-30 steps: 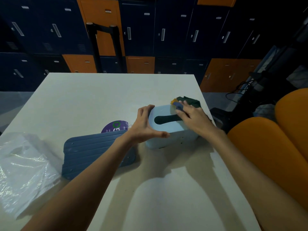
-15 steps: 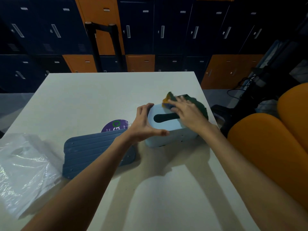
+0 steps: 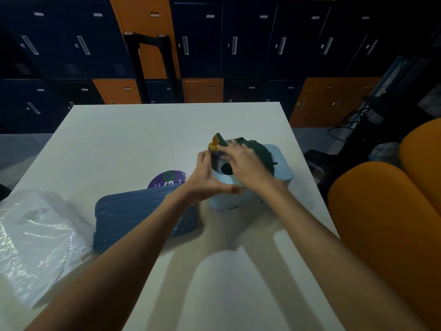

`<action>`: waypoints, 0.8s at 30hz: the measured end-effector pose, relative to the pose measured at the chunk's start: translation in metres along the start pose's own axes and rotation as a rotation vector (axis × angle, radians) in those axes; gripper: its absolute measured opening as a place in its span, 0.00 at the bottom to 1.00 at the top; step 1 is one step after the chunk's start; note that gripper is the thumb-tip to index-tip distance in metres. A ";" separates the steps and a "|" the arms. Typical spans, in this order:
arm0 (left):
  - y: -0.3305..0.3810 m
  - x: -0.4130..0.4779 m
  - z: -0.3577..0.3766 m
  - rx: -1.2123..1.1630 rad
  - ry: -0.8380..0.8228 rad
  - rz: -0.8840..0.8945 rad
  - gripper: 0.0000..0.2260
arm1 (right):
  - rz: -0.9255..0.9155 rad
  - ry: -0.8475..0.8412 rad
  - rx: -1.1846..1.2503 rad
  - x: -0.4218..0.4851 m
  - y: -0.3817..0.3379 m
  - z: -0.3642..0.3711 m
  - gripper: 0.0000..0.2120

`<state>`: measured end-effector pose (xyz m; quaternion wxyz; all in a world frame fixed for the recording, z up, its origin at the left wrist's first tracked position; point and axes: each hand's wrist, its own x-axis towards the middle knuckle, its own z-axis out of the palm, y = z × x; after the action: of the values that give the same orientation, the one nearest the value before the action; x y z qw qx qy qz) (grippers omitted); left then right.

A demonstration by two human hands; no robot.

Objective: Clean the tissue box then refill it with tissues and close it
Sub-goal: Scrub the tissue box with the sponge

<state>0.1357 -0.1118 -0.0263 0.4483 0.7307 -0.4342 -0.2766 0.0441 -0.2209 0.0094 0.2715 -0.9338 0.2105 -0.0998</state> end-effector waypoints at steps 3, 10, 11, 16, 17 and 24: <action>-0.001 -0.002 0.000 -0.006 -0.003 -0.015 0.46 | -0.018 0.019 0.099 -0.009 0.004 -0.015 0.17; -0.003 -0.005 0.005 -0.065 0.067 -0.069 0.57 | 0.219 0.205 0.071 0.008 0.032 -0.026 0.15; -0.005 -0.006 0.007 -0.101 0.086 -0.082 0.58 | 0.191 0.200 0.066 0.008 0.029 -0.022 0.15; -0.008 -0.011 0.014 -0.215 0.158 -0.114 0.58 | -0.064 -0.060 0.028 -0.008 0.016 -0.017 0.16; -0.007 -0.012 0.016 -0.231 0.169 -0.120 0.57 | -0.078 -0.071 0.038 -0.008 0.018 -0.021 0.16; -0.008 -0.011 0.018 -0.278 0.194 -0.098 0.51 | 0.151 0.134 0.083 0.018 0.010 -0.008 0.14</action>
<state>0.1191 -0.1077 -0.0416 0.5707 0.7054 -0.3102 -0.2837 0.0543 -0.2401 0.0118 0.3019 -0.8944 0.2937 -0.1501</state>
